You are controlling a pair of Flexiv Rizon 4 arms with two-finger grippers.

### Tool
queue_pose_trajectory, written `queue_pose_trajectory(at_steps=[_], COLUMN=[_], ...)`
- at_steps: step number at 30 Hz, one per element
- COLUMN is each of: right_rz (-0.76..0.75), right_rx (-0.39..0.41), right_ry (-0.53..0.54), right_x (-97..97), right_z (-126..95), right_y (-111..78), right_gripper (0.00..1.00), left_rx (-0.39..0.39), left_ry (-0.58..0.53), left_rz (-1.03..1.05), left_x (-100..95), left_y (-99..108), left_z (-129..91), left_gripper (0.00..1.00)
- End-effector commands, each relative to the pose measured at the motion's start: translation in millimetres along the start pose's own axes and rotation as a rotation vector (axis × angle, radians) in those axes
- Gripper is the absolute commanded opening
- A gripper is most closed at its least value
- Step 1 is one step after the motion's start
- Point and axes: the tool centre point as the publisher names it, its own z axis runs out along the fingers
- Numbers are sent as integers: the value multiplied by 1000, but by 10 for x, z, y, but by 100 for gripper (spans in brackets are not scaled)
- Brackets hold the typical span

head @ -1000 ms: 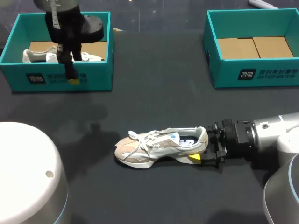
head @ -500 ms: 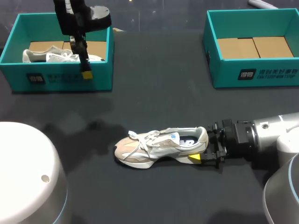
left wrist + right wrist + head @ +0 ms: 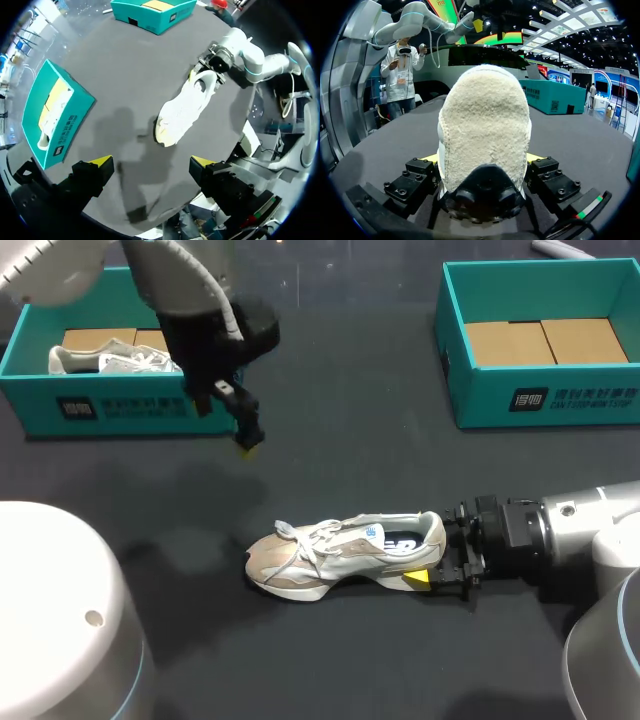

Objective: Take the shoe out of the shoebox, open the shoe tongue, remove and reinsert the insole, then place the shoe into the shoebox

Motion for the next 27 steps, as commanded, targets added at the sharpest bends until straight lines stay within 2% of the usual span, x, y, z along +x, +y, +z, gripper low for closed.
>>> queue_pose_trajectory(at_steps=[1,12,13,14,17,19,20,22,27], right_rz=[0,0,0,0,0,0,0,0,0], right_rx=[4,4,4,4,4,4,4,4,4], right_ry=[0,0,0,0,0,0,0,0,0], right_x=[7,7,7,7,7,7,7,7,7], right_z=[-10,-10,-10,-10,-10,-10,-10,-10,-10], right_y=[3,3,3,3,3,3,3,3,3], right_gripper=[0,0,0,0,0,0,0,0,0], left_rx=[-26,-26,-35,-21,-27,-24,-27,-21,-25], left_ry=[-89,-89,-73,-113,-140,-216,-192,-227,-184], left_rz=[-136,-136,-179,-213,-286,-361,-373,-427,-517], left_x=[152,152,255,358,628,793,862,962,1157], left_y=[-146,-146,-123,-104,-95,-126,-139,-189,-276], left_z=[44,44,68,109,204,276,292,340,437], left_gripper=[100,100,100,100,100,100,100,100,100])
